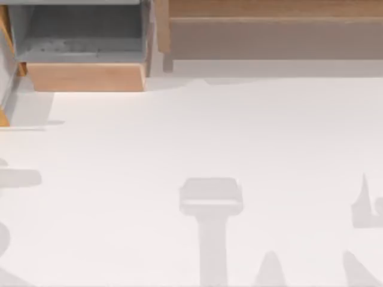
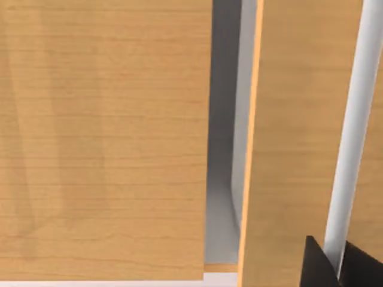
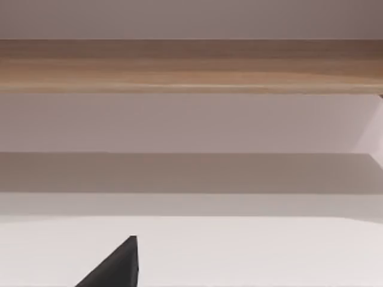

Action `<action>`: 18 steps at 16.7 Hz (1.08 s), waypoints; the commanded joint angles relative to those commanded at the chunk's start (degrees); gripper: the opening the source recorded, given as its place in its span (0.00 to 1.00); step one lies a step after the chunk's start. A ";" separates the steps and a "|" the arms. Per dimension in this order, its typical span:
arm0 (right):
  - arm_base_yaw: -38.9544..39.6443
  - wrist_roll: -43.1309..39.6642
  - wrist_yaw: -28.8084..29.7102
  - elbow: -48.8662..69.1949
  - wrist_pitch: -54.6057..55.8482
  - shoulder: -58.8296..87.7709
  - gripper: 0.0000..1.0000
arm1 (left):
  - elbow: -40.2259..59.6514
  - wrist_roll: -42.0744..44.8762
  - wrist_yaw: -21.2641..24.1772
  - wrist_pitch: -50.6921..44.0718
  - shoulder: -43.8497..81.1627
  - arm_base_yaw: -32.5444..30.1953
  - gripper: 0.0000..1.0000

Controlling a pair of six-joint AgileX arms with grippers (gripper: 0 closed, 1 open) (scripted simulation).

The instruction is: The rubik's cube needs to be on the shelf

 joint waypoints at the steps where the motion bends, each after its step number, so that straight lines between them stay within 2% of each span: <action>1: 0.00 0.00 0.00 0.00 0.00 0.00 1.00 | 0.00 0.00 0.00 0.00 0.00 0.00 0.00; 4: 0.00 0.00 0.00 0.00 0.00 0.00 1.00 | -0.68 0.29 0.53 0.42 -0.17 0.28 0.00; 11: 0.00 0.00 0.00 0.00 0.00 0.00 1.00 | -11.79 0.41 6.92 6.76 -4.53 6.91 0.00; 15: 0.00 0.00 0.00 0.00 0.00 0.00 1.00 | -12.02 0.47 7.09 6.93 -4.62 7.09 0.00; 18: 0.00 0.00 0.00 0.00 0.00 0.00 1.00 | -12.02 0.47 7.09 6.93 -4.62 7.09 0.23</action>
